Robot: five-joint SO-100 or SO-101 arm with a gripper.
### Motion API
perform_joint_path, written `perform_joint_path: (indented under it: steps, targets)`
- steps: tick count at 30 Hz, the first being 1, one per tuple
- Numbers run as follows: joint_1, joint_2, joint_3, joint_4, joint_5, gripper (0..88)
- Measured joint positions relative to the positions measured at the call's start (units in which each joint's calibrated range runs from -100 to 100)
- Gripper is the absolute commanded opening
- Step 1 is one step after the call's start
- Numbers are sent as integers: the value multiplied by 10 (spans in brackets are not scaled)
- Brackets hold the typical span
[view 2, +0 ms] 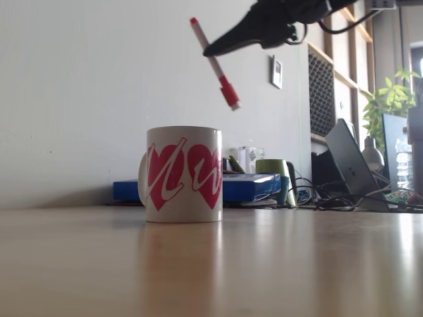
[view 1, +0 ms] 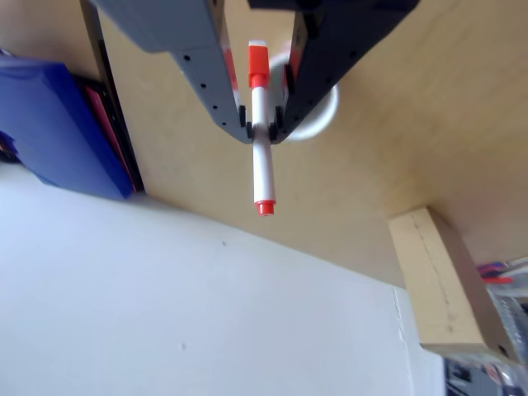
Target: Grab the pen and place it in the cup.
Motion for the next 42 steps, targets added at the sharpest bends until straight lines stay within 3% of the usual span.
perform_joint_path:
  steps: [6, 15, 21, 31, 39, 42]
  targets:
    - [-13, 97, -102, 0, -22, 10]
    - [-11, 132, -105, -42, -75, 9]
    - [-11, 140, -66, -72, -80, 9]
    - [-11, 141, 87, -247, -80, 9]
    - [-21, 141, 144, -265, -83, 22]
    - [-35, 141, 162, -265, -80, 82]
